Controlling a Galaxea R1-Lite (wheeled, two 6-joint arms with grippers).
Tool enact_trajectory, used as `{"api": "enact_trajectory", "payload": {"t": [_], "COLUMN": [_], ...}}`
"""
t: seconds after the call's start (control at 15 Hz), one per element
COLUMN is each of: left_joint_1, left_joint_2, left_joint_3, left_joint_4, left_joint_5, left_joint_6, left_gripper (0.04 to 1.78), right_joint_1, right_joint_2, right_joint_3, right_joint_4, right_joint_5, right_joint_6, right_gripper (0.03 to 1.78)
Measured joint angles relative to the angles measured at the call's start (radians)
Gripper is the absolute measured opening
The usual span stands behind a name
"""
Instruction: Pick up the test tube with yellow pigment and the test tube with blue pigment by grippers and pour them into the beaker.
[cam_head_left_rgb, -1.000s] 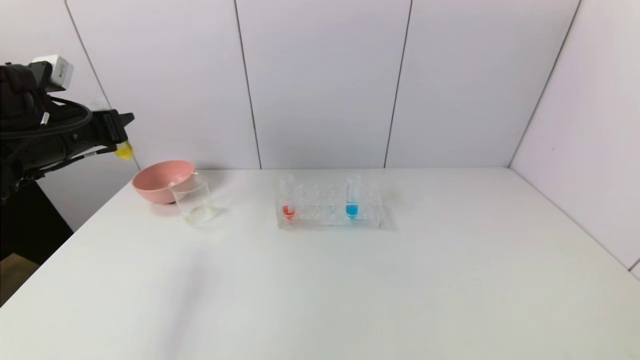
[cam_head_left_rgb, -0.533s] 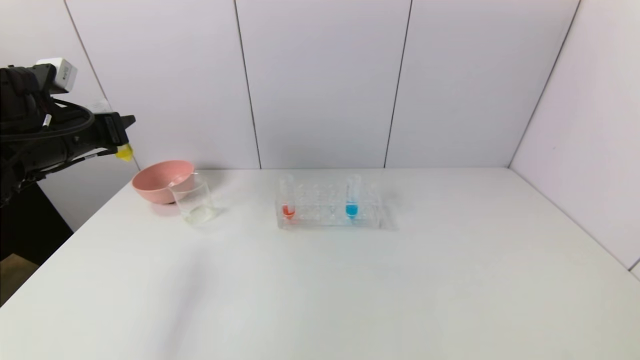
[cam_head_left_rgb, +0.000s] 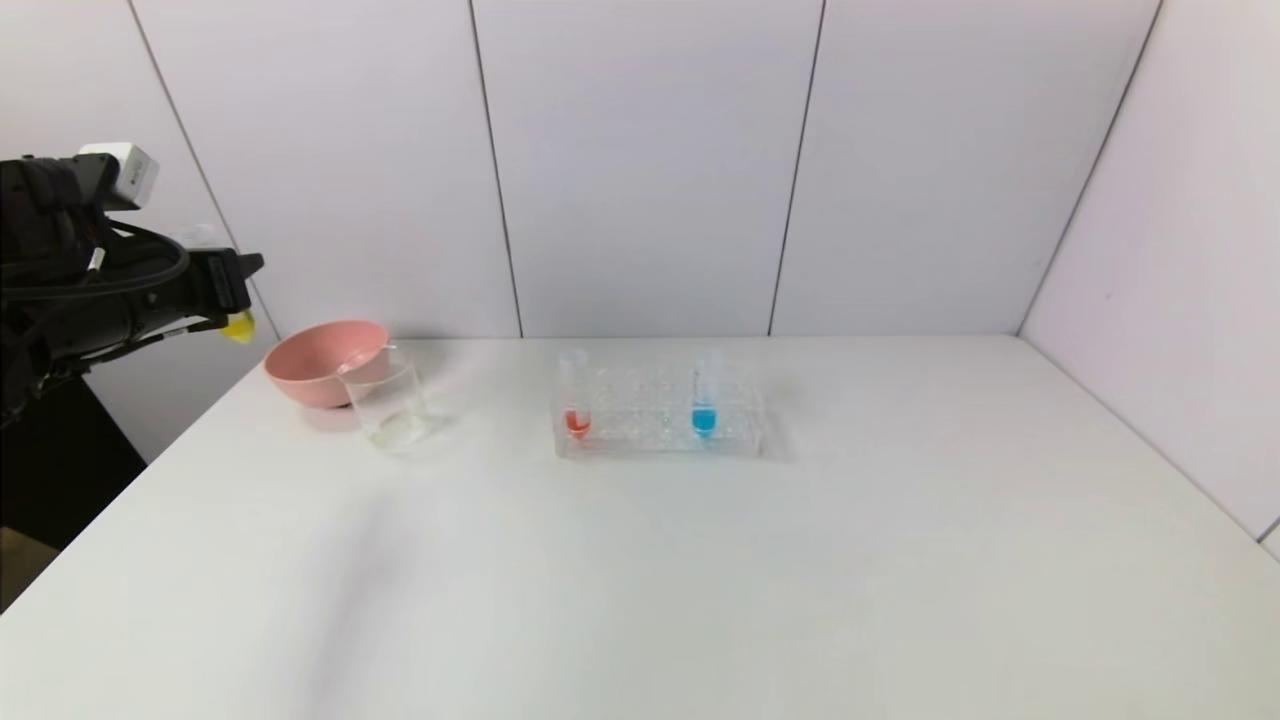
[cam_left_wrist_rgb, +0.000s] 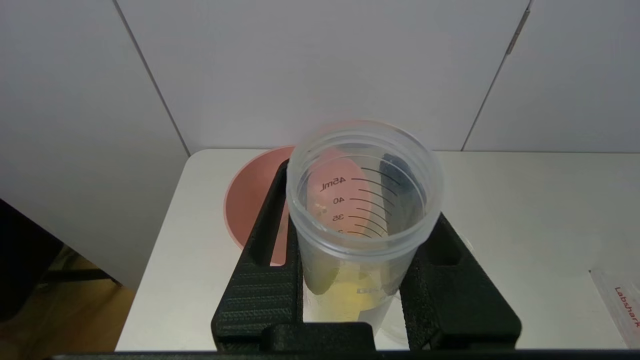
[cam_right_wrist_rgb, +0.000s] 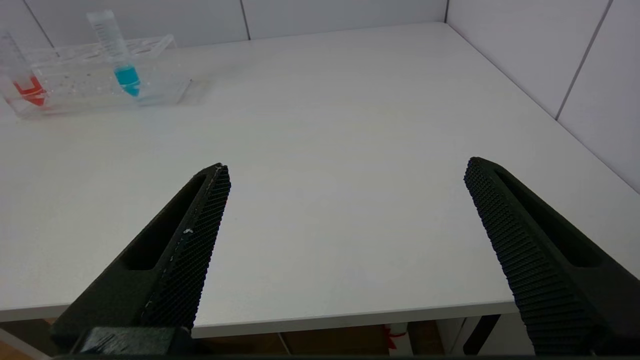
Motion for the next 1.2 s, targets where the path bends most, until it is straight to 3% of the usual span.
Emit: {"api": "enact_trajectory", "payload": {"t": [0.13,0.4,0.73,0.93,1.2], "left_joint_1": [0.003,0.010,0.036,0.079,0.137], "left_joint_2": [0.002,0.005,0.006,0.031,0.060], "left_joint_3": [-0.003,-0.052,-0.083,-0.151,-0.286], "left_joint_4": [0.006,0.076,0.134,0.224,0.452], "left_joint_5": [-0.001,-0.107,-0.169,-0.277,-0.423], "left_joint_6": [0.001,0.021,0.087,0.196,0.400], "left_gripper": [0.54,0.54,0.54,0.54,0.54], "right_joint_1": [0.000,0.000,0.000,0.000,0.000], "right_joint_2": [0.000,0.000,0.000,0.000,0.000], "right_joint_3": [0.000,0.000,0.000,0.000,0.000], "right_joint_4": [0.000,0.000,0.000,0.000,0.000], "right_joint_5": [0.000,0.000,0.000,0.000,0.000], "right_joint_6": [0.000,0.000,0.000,0.000,0.000], "right_gripper": [1.71,1.71,1.71,1.71,1.71]}}
